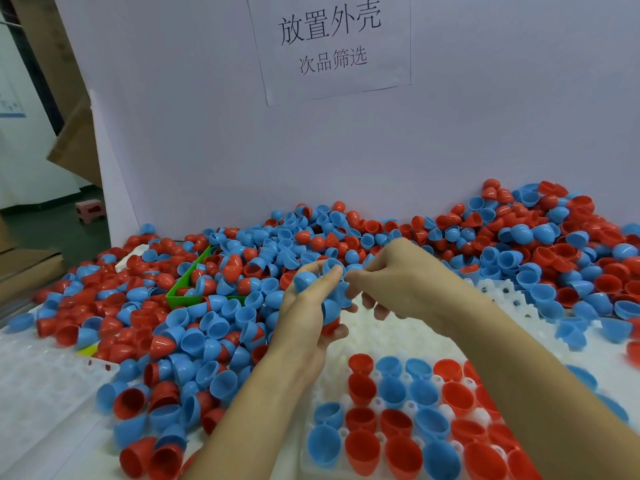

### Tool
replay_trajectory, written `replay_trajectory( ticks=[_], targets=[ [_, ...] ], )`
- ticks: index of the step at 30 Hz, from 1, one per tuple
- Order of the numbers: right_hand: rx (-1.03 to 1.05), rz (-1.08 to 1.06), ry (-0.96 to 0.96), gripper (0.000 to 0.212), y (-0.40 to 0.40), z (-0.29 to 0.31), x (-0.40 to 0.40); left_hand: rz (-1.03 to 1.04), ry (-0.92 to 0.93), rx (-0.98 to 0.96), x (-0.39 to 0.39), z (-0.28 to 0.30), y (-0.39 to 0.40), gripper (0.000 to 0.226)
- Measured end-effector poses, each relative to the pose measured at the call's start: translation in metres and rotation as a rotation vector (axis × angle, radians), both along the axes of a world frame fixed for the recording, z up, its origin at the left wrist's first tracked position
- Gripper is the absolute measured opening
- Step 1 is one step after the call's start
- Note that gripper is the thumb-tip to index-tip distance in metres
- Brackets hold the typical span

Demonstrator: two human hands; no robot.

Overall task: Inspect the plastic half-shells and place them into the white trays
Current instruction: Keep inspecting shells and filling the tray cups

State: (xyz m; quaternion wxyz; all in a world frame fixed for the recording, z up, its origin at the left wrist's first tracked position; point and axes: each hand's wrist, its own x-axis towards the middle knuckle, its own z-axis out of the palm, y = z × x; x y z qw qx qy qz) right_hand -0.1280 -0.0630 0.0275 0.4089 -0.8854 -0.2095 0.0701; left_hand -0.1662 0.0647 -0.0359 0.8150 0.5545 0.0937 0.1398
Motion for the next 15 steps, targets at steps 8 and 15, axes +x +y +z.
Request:
replay_trajectory(
  ticks=[8, 15],
  targets=[
    [0.124, -0.080, 0.158, 0.033, -0.004, -0.005, 0.007, 0.000, -0.068, 0.048, -0.001, 0.001, -0.001, 0.018],
    [0.077, 0.097, -0.160, 0.005, -0.013, -0.001, 0.010, -0.010, -0.015, -0.059, -0.001, 0.003, 0.000, 0.029]
  ],
)
